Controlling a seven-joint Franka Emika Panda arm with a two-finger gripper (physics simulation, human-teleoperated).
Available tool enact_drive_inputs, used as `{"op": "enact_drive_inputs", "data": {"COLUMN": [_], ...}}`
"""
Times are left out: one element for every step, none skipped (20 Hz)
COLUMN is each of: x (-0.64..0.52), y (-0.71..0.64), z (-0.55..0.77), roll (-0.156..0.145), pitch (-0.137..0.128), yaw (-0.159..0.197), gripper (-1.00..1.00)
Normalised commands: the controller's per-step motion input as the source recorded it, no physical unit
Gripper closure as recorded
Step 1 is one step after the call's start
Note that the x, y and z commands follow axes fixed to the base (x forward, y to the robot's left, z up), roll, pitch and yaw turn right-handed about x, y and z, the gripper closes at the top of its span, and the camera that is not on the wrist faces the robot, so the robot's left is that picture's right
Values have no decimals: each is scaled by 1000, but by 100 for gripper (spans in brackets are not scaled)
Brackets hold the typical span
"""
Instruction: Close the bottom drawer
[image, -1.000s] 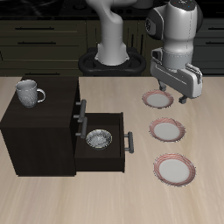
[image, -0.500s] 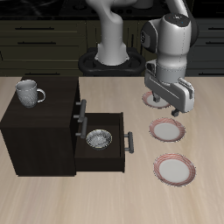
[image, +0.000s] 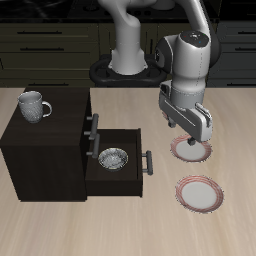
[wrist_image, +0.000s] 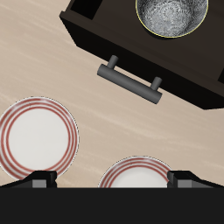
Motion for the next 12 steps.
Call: {"op": "enact_drive_inputs", "data": {"x": [23,35,31,69,103,47,137,151,99,66,95,76], "y": [-196,11,-106,-127,-343,60,-319,-263,-230,-232,-202,-185], "z": [-297,-88,-217,-195,-388,-3,-301,-252,-329,-198,-290,-218], "roll": [0,-18,-6,-5,-33,0,-13,-46,-25,-18,-28,-4], "pitch": [30,-14,2,27,26,0,45,14,68,1,40,47], "yaw": [-44,-8,-32,-19,-43,0,-46,-33,-38,-31,-11,-60], "gripper": [-100,-100,-100,-100,-100,-100,-100,-100,-100,-100,-100,-100]}}
